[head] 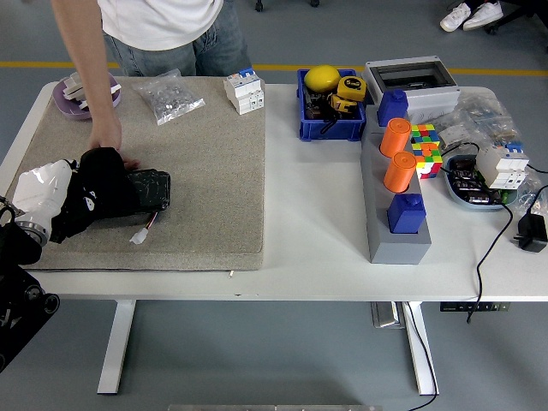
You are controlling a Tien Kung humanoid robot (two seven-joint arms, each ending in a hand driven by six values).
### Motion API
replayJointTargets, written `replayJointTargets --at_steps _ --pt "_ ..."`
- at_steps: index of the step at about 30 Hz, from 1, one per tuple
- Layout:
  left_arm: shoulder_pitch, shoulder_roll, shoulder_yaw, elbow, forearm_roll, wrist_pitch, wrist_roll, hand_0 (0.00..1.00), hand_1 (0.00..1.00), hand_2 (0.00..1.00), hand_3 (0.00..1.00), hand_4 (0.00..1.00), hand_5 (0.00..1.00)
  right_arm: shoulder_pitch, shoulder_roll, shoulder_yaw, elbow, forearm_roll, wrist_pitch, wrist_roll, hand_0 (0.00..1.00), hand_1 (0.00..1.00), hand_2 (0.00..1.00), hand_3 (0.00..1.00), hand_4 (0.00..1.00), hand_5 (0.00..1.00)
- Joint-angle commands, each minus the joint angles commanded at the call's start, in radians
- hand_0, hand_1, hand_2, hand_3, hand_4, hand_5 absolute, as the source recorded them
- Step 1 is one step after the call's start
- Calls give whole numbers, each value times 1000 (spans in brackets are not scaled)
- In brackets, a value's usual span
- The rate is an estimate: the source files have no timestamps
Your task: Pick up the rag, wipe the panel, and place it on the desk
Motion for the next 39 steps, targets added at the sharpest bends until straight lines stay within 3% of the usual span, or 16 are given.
replayJointTargets --at_steps 12,22,30,39 --pt "-59 -35 115 -37 -14 -10 17 179 122 532 468 143 2 2 -2 -4 0 2 1 0 731 583 719 756 998 609" --pt "-91 -60 164 -54 -13 -21 32 179 122 535 467 142 2 3 -2 -9 -1 4 1 0 731 582 718 755 998 609" --pt "-90 -58 165 -62 -11 -22 36 180 121 537 467 146 2 3 -1 -6 0 4 2 -1 731 582 719 755 998 609" --pt "-62 -50 85 -29 12 -19 40 181 121 537 467 145 2 2 0 -1 2 2 0 0 731 580 718 755 998 607"
